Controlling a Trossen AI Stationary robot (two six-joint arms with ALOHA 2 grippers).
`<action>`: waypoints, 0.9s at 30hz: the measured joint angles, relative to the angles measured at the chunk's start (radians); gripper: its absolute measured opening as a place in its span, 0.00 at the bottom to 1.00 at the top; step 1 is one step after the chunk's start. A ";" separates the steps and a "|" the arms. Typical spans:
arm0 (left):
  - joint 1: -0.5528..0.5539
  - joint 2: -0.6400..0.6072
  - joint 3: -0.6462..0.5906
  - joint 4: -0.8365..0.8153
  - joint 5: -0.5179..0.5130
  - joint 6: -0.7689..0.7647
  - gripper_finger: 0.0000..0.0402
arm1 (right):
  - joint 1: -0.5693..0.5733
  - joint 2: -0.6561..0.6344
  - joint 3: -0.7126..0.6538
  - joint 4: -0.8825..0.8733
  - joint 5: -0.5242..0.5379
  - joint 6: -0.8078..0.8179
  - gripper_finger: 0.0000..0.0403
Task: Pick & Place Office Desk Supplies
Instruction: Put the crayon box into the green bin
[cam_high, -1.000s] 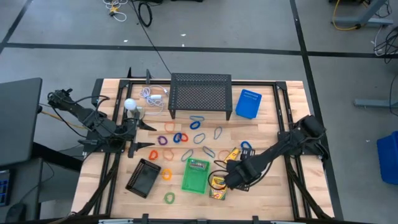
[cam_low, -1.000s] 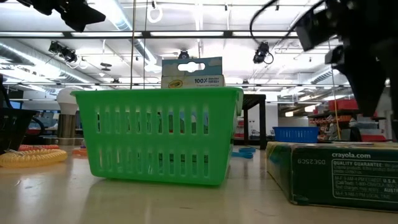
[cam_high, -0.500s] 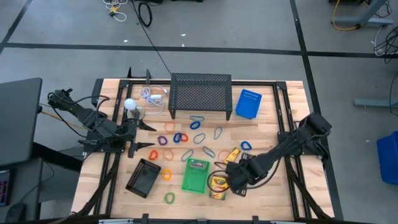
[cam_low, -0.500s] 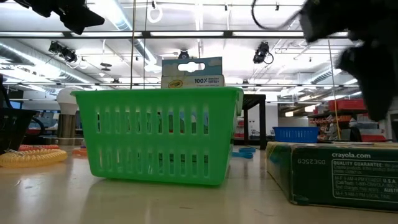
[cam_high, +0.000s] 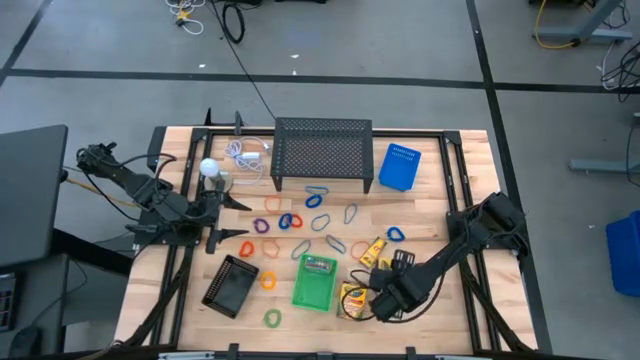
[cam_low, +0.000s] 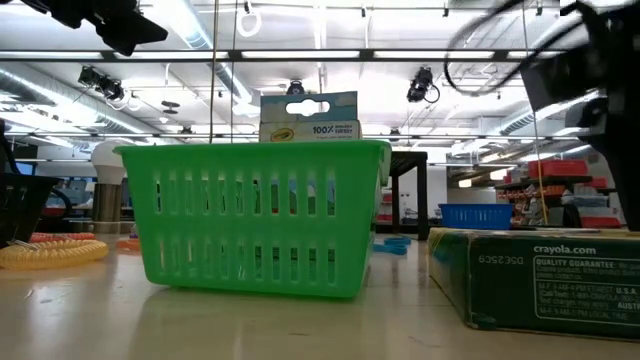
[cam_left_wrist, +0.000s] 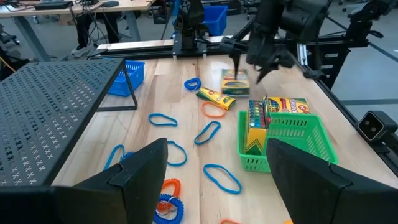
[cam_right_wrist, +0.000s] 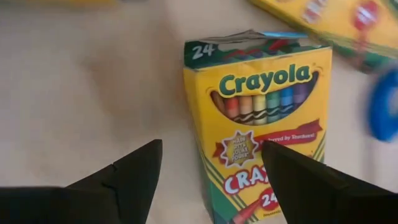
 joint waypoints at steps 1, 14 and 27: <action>0.000 0.000 0.000 0.000 0.000 0.000 0.70 | 0.003 0.009 -0.001 -0.018 0.015 0.001 0.72; 0.000 0.000 0.000 -0.002 0.000 0.000 0.71 | 0.064 0.090 0.000 -0.063 0.194 0.137 0.51; 0.000 0.000 0.000 -0.001 0.000 0.000 0.70 | 0.096 0.096 0.039 -0.105 0.231 0.147 0.04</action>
